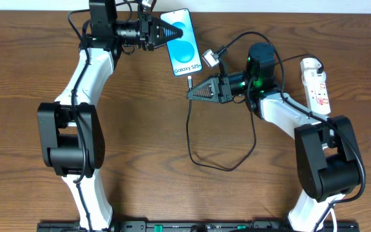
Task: Plug charger to phone and switch on socket
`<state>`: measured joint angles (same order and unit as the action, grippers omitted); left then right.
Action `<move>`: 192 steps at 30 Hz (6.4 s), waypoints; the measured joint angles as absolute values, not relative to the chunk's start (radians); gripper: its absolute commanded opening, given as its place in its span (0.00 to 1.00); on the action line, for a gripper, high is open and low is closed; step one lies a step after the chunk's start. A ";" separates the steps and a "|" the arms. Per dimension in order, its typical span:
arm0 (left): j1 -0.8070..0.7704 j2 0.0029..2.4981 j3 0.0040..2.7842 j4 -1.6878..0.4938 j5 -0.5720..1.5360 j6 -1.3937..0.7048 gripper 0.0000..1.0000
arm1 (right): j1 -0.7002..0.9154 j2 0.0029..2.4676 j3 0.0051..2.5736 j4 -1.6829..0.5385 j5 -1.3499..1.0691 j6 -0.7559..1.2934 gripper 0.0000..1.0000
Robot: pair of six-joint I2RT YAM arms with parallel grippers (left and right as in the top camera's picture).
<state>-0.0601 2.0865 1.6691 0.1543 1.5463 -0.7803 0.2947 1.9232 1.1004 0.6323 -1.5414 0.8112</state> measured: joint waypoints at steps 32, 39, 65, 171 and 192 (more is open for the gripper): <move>-0.040 2.086 1.669 0.154 1.547 -0.780 0.07 | 0.293 1.923 1.097 -0.049 -1.191 0.579 0.02; 0.028 2.087 1.669 0.155 1.546 -0.780 0.07 | 0.297 1.924 1.144 -0.379 -0.838 0.488 0.02; 0.049 2.086 1.669 0.154 1.543 -0.780 0.07 | 0.454 2.049 1.422 -0.724 -0.257 0.393 0.40; -0.001 2.086 1.667 0.033 1.433 -0.738 0.07 | 0.326 1.912 1.418 -0.372 -1.166 0.128 0.01; -0.001 2.086 1.667 0.033 1.438 -0.735 0.07 | 0.326 1.912 1.418 -0.369 -1.153 0.113 0.01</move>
